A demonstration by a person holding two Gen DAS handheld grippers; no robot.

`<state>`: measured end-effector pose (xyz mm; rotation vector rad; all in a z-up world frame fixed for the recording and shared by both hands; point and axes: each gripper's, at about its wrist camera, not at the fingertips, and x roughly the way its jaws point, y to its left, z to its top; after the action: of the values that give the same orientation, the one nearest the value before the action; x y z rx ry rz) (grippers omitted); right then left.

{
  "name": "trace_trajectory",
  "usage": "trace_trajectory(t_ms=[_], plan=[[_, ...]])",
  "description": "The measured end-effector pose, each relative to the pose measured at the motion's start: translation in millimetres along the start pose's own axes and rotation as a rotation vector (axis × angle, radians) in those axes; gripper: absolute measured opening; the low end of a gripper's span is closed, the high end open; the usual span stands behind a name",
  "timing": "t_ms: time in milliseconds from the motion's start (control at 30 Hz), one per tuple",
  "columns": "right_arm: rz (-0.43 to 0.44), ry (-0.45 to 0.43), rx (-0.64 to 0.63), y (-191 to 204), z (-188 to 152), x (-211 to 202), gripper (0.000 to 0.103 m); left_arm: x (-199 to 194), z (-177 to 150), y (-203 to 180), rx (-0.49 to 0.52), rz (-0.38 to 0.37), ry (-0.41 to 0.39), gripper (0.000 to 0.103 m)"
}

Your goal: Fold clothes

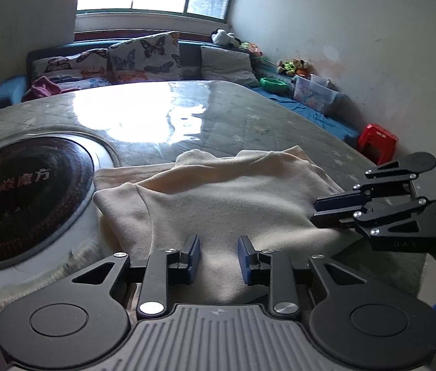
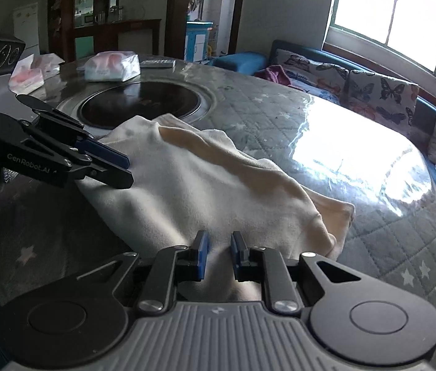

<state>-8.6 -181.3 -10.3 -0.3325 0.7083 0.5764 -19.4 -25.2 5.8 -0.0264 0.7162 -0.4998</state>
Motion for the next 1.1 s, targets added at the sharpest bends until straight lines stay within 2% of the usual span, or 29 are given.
trace_trajectory(t_ms=[167, 267, 433, 533, 800, 933, 1100], plan=[[0.023, 0.035, -0.002, 9, -15, -23, 0.016, -13, -13, -15, -0.012, -0.047, 0.018, 0.030], [0.040, 0.041, 0.042, 7, -22, -35, 0.016, -20, -20, -25, 0.009, -0.071, 0.025, 0.031], [0.037, -0.017, 0.144, -12, -17, -47, 0.016, -26, -13, -24, 0.029, -0.067, 0.016, 0.032], [0.000, -0.039, 0.173, -26, -11, -41, 0.016, -26, -6, -19, 0.025, -0.051, -0.002, 0.032], [-0.049, -0.004, 0.241, -59, -14, -8, 0.015, -15, -5, 0, -0.008, -0.017, 0.012, 0.032], [-0.057, -0.025, 0.209, -57, -6, -12, 0.015, -15, 0, -2, 0.009, -0.018, 0.003, 0.032], [-0.027, -0.074, 0.193, -53, 13, -12, 0.015, -8, 12, -3, 0.018, -0.016, -0.015, 0.032]])
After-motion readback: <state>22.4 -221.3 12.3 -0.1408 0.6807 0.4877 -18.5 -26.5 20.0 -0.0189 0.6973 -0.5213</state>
